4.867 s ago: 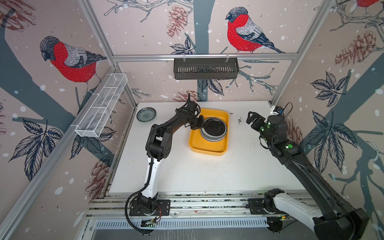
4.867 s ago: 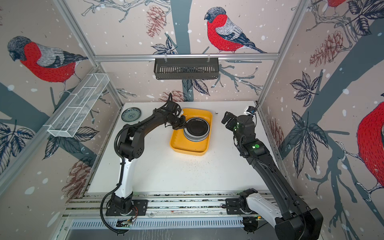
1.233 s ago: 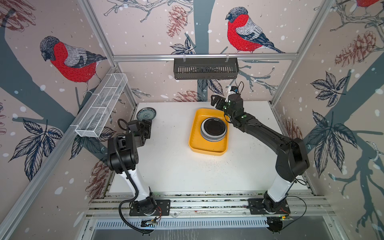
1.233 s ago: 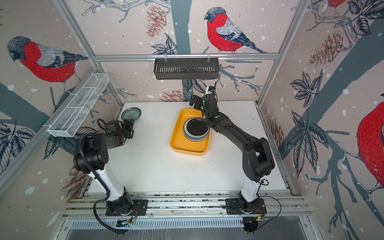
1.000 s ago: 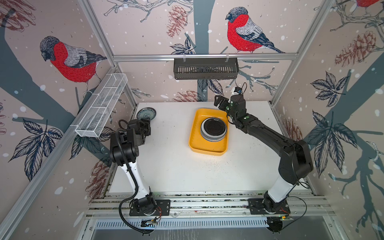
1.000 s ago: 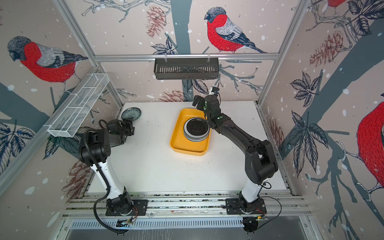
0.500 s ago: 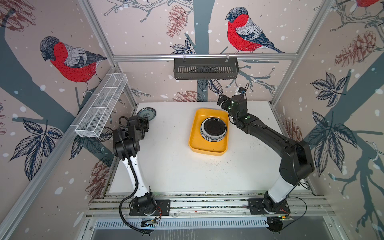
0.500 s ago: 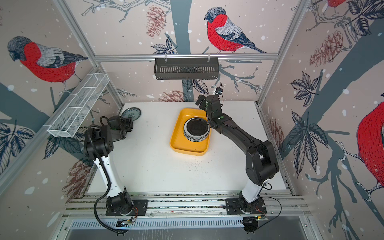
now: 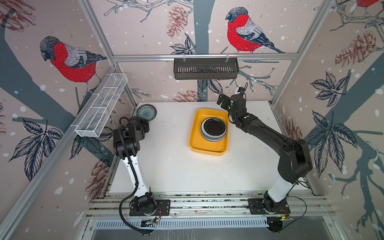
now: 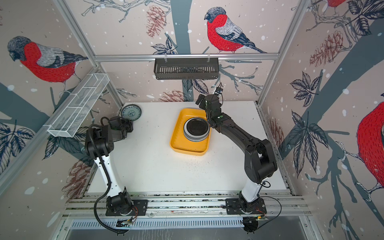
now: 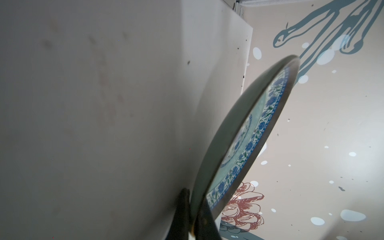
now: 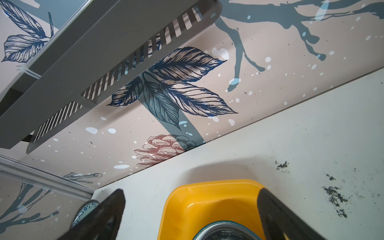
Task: Place the plates into the plastic bin on the countertop
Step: Pick up the plate from the top-left of the table.
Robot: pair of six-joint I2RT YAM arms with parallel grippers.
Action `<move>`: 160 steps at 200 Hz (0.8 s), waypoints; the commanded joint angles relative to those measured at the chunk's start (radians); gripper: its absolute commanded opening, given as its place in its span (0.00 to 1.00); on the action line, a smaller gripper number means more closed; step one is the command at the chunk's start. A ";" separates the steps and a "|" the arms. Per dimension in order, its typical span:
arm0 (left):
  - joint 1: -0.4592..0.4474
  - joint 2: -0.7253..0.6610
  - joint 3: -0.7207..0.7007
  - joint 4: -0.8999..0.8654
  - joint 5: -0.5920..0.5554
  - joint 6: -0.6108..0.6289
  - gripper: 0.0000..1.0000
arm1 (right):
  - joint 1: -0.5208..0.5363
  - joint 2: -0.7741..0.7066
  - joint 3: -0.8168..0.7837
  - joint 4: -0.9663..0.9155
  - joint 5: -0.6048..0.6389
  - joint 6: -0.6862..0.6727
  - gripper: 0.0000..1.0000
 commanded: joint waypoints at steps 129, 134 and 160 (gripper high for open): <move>-0.059 -0.314 -0.287 -0.017 0.305 0.151 0.00 | 0.046 -0.241 -0.232 0.030 0.008 0.005 1.00; -0.067 -0.331 -0.291 -0.031 0.318 0.165 0.00 | 0.049 -0.252 -0.241 0.026 0.009 0.005 1.00; -0.107 -0.421 -0.310 -0.110 0.368 0.250 0.00 | 0.066 -0.319 -0.294 0.007 0.014 0.013 1.00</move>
